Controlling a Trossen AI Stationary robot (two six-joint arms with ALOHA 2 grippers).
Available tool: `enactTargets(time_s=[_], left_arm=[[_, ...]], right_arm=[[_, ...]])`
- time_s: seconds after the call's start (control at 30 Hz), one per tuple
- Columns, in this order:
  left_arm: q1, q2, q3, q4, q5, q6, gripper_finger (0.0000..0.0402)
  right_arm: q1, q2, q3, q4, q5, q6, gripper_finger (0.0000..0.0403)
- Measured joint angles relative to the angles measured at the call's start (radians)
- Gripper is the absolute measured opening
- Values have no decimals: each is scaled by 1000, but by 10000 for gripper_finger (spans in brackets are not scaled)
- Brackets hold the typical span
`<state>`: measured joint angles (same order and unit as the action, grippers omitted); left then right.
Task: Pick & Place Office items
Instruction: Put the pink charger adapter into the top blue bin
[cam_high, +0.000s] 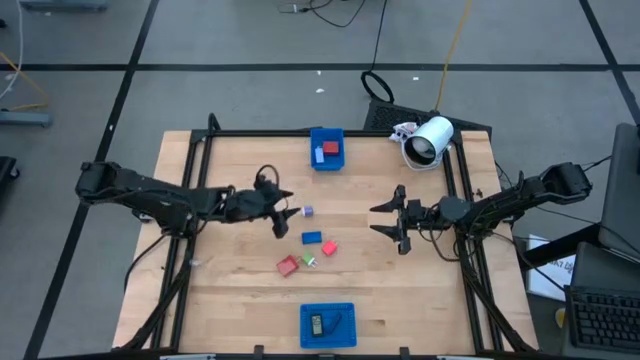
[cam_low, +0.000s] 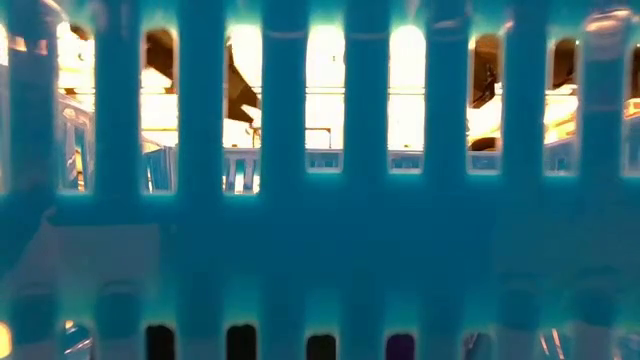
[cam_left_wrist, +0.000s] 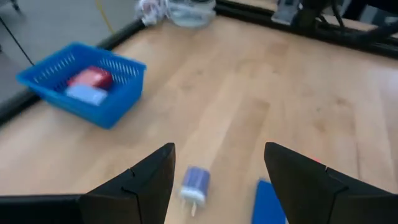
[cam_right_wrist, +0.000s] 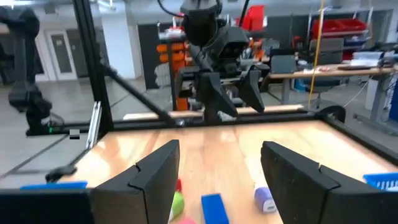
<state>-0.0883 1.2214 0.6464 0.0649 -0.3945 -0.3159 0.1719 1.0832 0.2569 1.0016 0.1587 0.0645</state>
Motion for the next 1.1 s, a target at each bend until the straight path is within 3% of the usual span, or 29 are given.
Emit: enactTargets(time_s=[0.3, 0.53, 0.7, 0.93, 1.1], left_arm=[[-36, -133, -218, 259, 128, 19, 251], [-39, -320, -335, 316, 133, 14, 251], [-51, -423, -393, 357, 132, 15, 251], [-58, -463, -425, 359, 132, -10, 251], [-58, -463, -442, 357, 132, -34, 251]], right_arm=[[0, 166, 49, 3, -15, 1, 215], [1, 342, 192, -75, -192, -3, 215], [0, 476, 325, -184, -197, -29, 215], [-16, 645, 486, -318, -99, -30, 216], [-34, 733, 523, -325, -166, -7, 239]])
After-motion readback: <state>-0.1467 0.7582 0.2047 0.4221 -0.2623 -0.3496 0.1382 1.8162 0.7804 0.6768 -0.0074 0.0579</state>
